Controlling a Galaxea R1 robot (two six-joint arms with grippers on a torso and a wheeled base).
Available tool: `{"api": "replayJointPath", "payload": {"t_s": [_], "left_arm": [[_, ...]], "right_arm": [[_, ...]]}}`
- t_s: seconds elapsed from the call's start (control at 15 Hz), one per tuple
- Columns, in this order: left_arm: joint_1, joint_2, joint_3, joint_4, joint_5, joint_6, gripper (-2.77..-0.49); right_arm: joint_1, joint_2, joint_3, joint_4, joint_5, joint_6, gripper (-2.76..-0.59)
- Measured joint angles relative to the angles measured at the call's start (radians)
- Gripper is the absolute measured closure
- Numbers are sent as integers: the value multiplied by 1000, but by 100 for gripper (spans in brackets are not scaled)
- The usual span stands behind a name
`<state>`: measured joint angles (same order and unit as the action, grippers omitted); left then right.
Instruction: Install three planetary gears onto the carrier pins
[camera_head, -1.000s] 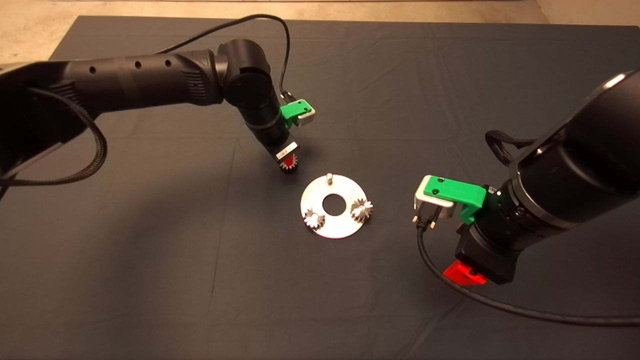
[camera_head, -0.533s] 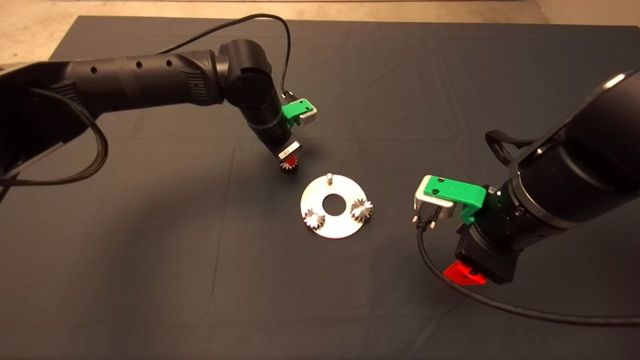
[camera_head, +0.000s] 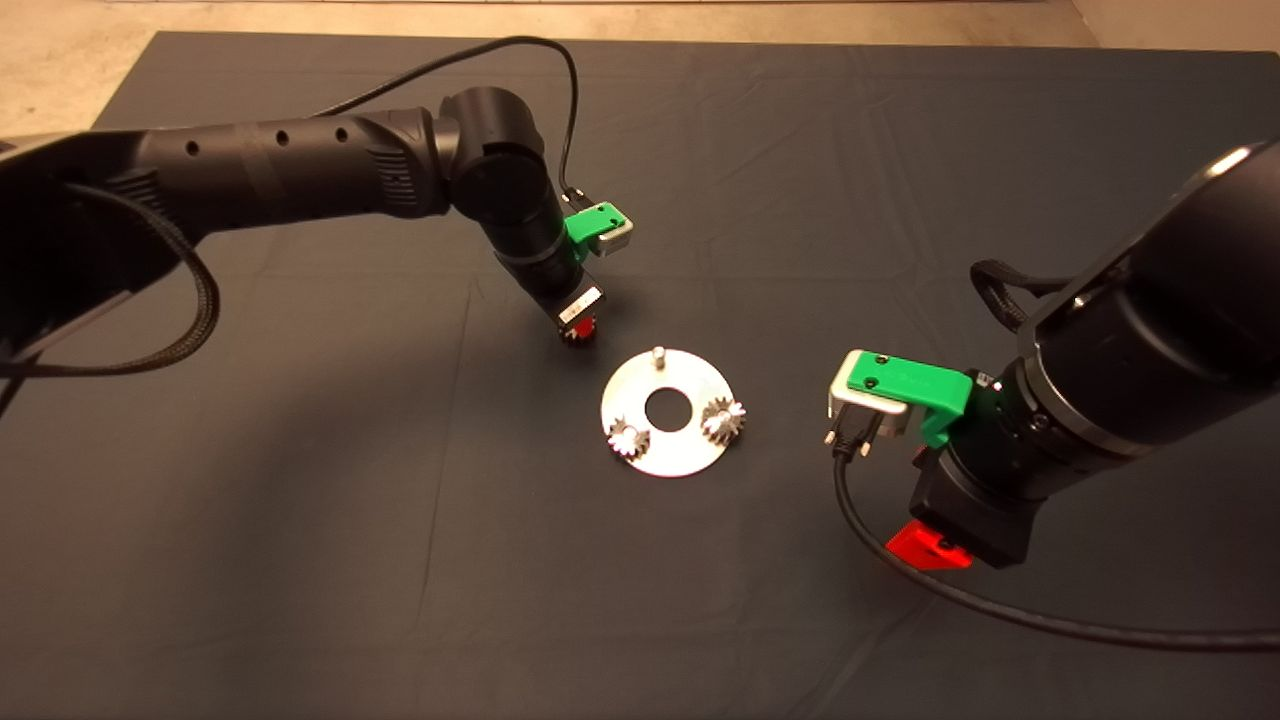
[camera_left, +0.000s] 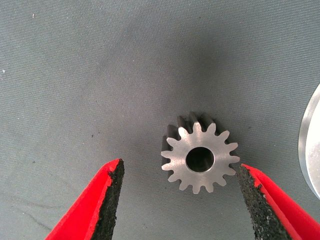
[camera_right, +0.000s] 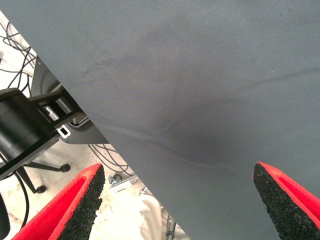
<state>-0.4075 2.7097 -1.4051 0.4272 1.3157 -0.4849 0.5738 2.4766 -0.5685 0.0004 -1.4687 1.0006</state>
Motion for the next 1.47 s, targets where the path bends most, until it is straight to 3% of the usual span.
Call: {"api": "replayJointPath", "payload": {"t_s": [0.6, 1.0, 1.27, 1.47], "left_arm": [[0, -4, 0, -13, 0, 0, -160], [1, -3, 2, -13, -1, -27, -160], [28, 0, 2, -14, -9, -29, -160], [28, 0, 2, -15, -15, -31, -160]], "right_arm": [[0, 0, 0, 0, 0, 0, -220], [0, 0, -3, 0, 0, 0, -220], [0, 0, -3, 0, 0, 0, -220], [0, 0, -3, 0, 0, 0, -220]]}}
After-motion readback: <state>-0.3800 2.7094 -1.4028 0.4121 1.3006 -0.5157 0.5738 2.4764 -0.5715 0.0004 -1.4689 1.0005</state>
